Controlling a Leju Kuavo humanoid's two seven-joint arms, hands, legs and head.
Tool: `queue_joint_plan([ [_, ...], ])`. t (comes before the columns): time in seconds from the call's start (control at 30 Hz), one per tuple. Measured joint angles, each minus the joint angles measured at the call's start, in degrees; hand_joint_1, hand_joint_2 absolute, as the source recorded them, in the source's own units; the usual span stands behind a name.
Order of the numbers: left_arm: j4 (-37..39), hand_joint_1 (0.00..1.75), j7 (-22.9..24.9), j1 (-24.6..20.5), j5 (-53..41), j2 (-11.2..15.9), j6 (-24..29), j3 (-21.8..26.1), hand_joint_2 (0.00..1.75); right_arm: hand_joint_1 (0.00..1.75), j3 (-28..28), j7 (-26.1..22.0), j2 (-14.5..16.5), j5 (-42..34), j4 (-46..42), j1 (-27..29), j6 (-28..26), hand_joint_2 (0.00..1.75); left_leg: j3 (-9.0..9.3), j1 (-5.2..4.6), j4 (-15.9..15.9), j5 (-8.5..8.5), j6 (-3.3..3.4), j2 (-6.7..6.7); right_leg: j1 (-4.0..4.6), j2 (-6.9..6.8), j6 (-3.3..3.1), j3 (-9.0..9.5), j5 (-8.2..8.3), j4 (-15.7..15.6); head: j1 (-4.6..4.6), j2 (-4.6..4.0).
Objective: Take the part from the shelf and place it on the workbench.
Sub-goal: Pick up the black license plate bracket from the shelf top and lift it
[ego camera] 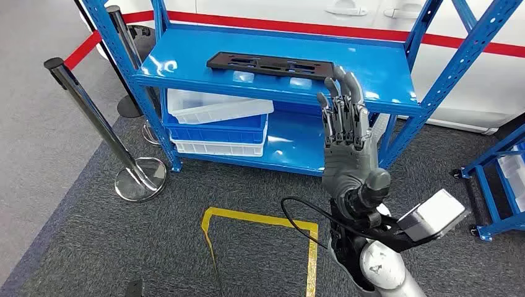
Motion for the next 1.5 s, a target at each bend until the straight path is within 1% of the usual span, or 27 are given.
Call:
queue_joint_plan([
  [0.1,0.0,0.0,0.0,-0.1,0.0,0.0,0.0,-0.2,0.0,0.0,0.0,-0.1,-0.1,-0.3,-0.1,0.1,0.2,1.75,-0.15,-0.03,0.2,-0.04,-0.18,-0.01,0.12,0.21,-0.63,-0.05,-0.2,-0.5,-0.15,0.0],
  [0.3,0.1,0.0,0.0,-0.1,0.0,-0.1,-0.1,-0.3,0.0,0.0,0.1,-0.3,-0.2,-1.3,-0.1,0.2,0.5,1.75,0.44,0.05,-0.5,-0.03,0.01,0.0,0.28,0.35,-1.19,0.18,-0.45,-0.6,-0.2,0.0],
  [0.5,0.1,0.0,0.0,-0.1,0.0,0.0,-0.3,-0.4,0.0,0.0,0.1,-0.6,-0.2,-0.5,-0.1,0.2,0.0,1.75,0.47,0.0,-0.4,-0.15,0.01,0.0,0.06,0.29,-1.34,0.46,-0.45,-0.7,-0.24,0.0],
  [0.57,0.1,0.0,0.0,-0.1,0.1,0.1,-0.4,-0.6,0.0,0.0,0.1,-0.6,-0.2,0.2,-0.1,0.2,-0.5,0.87,0.51,-0.14,-0.8,0.05,0.53,0.01,0.0,0.29,-1.07,0.73,-0.16,-1.2,-0.34,0.0],
  [0.63,0.1,0.0,0.0,-0.2,0.2,0.0,-0.4,-0.7,0.0,0.0,0.1,-0.6,-0.3,0.2,-0.1,0.2,-0.6,0.0,1.83,0.37,-3.0,1.14,0.91,0.16,0.23,0.22,-0.68,1.14,-0.06,-1.7,-0.26,0.0],
  [0.67,0.1,0.0,-0.1,-0.2,0.4,0.0,-0.5,-0.7,0.0,0.0,0.1,-0.6,-0.3,0.0,-0.1,0.1,-0.5,0.0,2.61,0.69,-4.3,1.78,0.98,0.28,0.33,0.16,-0.44,0.9,-0.7,-0.9,-0.15,0.0],
  [0.7,0.1,0.0,-0.1,-0.2,0.5,-0.1,-0.5,-0.7,0.0,0.0,0.1,-0.6,-0.3,-0.4,0.0,0.1,-0.4,0.0,3.22,1.02,-5.2,2.25,0.9,0.4,0.3,0.09,-0.17,0.02,-1.93,1.2,-0.02,0.0],
  [0.77,0.1,0.0,-0.1,-0.2,0.6,-0.1,-0.5,-0.7,0.0,0.0,0.1,-0.7,-0.4,-1.1,0.1,0.2,-0.1,0.0,3.44,1.22,-5.5,2.4,0.7,0.51,-0.13,0.05,0.6,-2.99,-4.94,7.5,0.08,0.0],
  [0.8,0.1,0.0,-0.1,-0.2,0.7,-0.1,-0.5,-0.7,0.0,0.0,0.1,-0.7,-0.4,-1.3,0.1,0.3,0.0,0.0,3.41,1.38,-5.3,2.27,0.52,0.5,-0.48,0.03,1.03,-4.25,-5.62,10.0,0.07,0.0],
  [0.83,0.1,0.0,-0.1,-0.1,0.7,-0.1,-0.5,-0.7,0.0,0.0,0.1,-0.7,-0.4,-1.4,0.2,0.4,0.1,0.0,3.39,1.61,-5.1,2.05,0.24,0.45,-0.87,-0.01,1.49,-4.73,-5.27,10.7,0.07,0.0],
  [0.87,0.1,0.0,-0.1,-0.1,0.8,-0.1,-0.5,-0.7,0.0,0.0,0.1,-0.7,-0.4,-1.5,0.2,0.4,0.2,0.0,3.38,1.94,-4.6,1.72,-0.18,0.36,-1.29,-0.06,1.99,-4.18,-3.9,9.4,0.07,0.0],
  [0.9,0.1,0.0,-0.1,-0.1,0.8,-0.1,-0.5,-0.7,0.0,0.0,0.1,-0.7,-0.4,-1.5,0.2,0.4,0.3,0.0,3.35,2.33,-4.0,1.22,-0.74,0.26,-1.73,-0.12,2.53,-2.75,-1.93,6.3,0.08,0.0],
  [0.93,0.1,0.0,-0.1,0.0,0.8,-0.1,-0.5,-0.7,0.0,0.0,0.1,-0.8,-0.4,-1.5,0.3,0.4,0.3,0.0,3.15,2.62,-3.3,0.61,-1.45,0.15,-1.92,-0.09,3.04,-1.26,-0.76,3.3,0.17,0.0],
  [0.97,0.1,0.0,-0.2,-0.1,0.8,0.0,-0.5,-0.7,0.0,0.0,0.1,-0.8,-0.4,-1.5,0.3,0.3,0.3,0.0,2.76,2.78,-2.4,-0.19,-2.16,0.05,-1.99,0.0,3.02,-0.1,-0.26,0.9,0.33,0.0],
  [1.0,0.2,0.0,-0.3,-0.1,0.8,0.1,-0.4,-0.7,0.0,0.0,0.1,-0.8,-0.4,-1.4,0.3,0.4,0.3,0.0,2.35,2.79,-1.7,-0.9,-2.78,0.01,-1.93,0.11,2.54,0.44,-0.51,-0.3,0.39,0.0],
  [1.03,0.2,0.0,-0.4,-0.2,0.8,0.1,-0.4,-0.7,0.0,0.0,0.1,-0.9,-0.4,-1.4,0.3,0.4,0.3,0.0,2.07,2.7,-1.4,-1.46,-3.21,-0.01,-1.71,0.23,1.76,0.43,-1.36,-0.1,0.37,0.0],
  [1.1,0.2,0.0,-0.8,-0.2,0.8,0.1,-0.2,-0.7,0.0,0.0,0.2,-0.9,-0.5,-1.2,0.2,0.4,0.3,0.0,2.36,2.79,-1.5,-2.1,-3.71,0.04,-1.53,0.35,0.03,0.53,-2.0,0.1,0.05,0.0],
  [1.17,0.2,0.0,-1.1,-0.3,0.8,0.0,-0.1,-0.7,0.0,0.0,0.2,-0.9,-0.5,-1.0,-0.1,0.4,0.3,0.0,2.12,2.98,0.2,-2.76,-3.89,0.16,-1.37,0.4,-1.0,1.38,-2.61,0.1,-0.21,0.0],
  [1.2,0.2,0.0,-1.1,-0.4,0.8,0.0,0.0,-0.7,0.0,0.0,0.2,-0.8,-0.5,-0.8,-0.2,0.4,0.3,0.0,0.78,2.92,2.8,-3.52,-3.84,0.22,-1.28,0.36,-1.41,1.97,-2.96,0.1,-0.36,0.0],
  [1.27,0.2,0.0,-1.1,-0.3,0.8,0.0,0.1,-0.7,0.0,0.0,0.3,-0.6,-0.5,-0.6,-0.2,0.4,0.4,0.0,-4.61,2.44,10.8,-5.43,-3.46,0.27,-0.93,0.24,-1.95,3.07,-3.88,0.0,-0.5,0.0],
  [1.3,0.2,0.0,-1.1,-0.2,0.8,0.0,0.1,-0.7,0.0,0.0,0.3,-0.5,-0.5,-0.5,-0.2,0.4,0.4,0.0,-7.55,2.16,14.3,-5.76,-3.19,0.26,-0.69,0.26,-2.14,3.68,-4.43,0.0,-0.53,0.0],
  [1.33,0.2,0.0,-1.0,0.0,0.9,0.0,0.2,-0.7,0.0,0.0,0.3,-0.4,-0.5,-0.4,-0.2,0.5,0.5,0.0,-9.78,1.88,16.1,-4.9,-2.78,0.26,-0.42,0.34,-2.29,4.44,-5.06,0.0,-0.52,0.0],
  [1.37,0.2,0.0,-1.0,0.2,1.0,0.0,0.2,-0.7,0.0,0.0,0.4,-0.4,-0.5,-0.4,-0.2,0.5,0.5,0.0,-10.95,1.56,15.6,-2.78,-2.22,0.25,-0.15,0.44,-2.38,5.34,-5.74,-0.1,-0.52,0.0],
  [1.4,0.2,0.0,-1.0,0.3,1.0,0.0,0.2,-0.7,0.0,0.0,0.4,-0.4,-0.5,-0.4,-0.2,0.5,0.5,0.0,-11.02,1.14,12.9,0.4,-1.48,0.22,0.11,0.55,-2.43,6.43,-6.47,-0.2,-0.52,0.0],
  [1.43,0.2,0.0,-1.0,0.4,1.1,0.0,0.2,-0.7,0.0,0.0,0.4,-0.4,-0.5,-0.4,-0.2,0.5,0.5,0.0,-10.41,0.63,9.4,3.61,-0.56,0.18,0.28,0.62,-2.45,7.45,-7.22,-0.5,-0.49,0.0],
  [1.47,0.3,0.0,-1.0,0.4,1.1,0.1,0.2,-0.7,0.0,0.0,0.4,-0.4,-0.5,-0.4,-0.2,0.5,0.5,0.0,-9.51,0.11,6.5,5.83,0.31,0.19,0.45,0.66,-2.33,8.38,-7.84,-1.0,-0.32,0.0],
  [1.5,0.4,0.0,-1.0,0.5,1.1,0.2,0.2,-0.8,0.0,0.0,0.4,-0.4,-0.5,-0.4,-0.2,0.5,0.5,0.0,-8.5,-0.37,4.1,6.86,1.09,0.22,0.42,0.74,-2.1,9.16,-8.26,-1.6,-0.23,0.0],
])
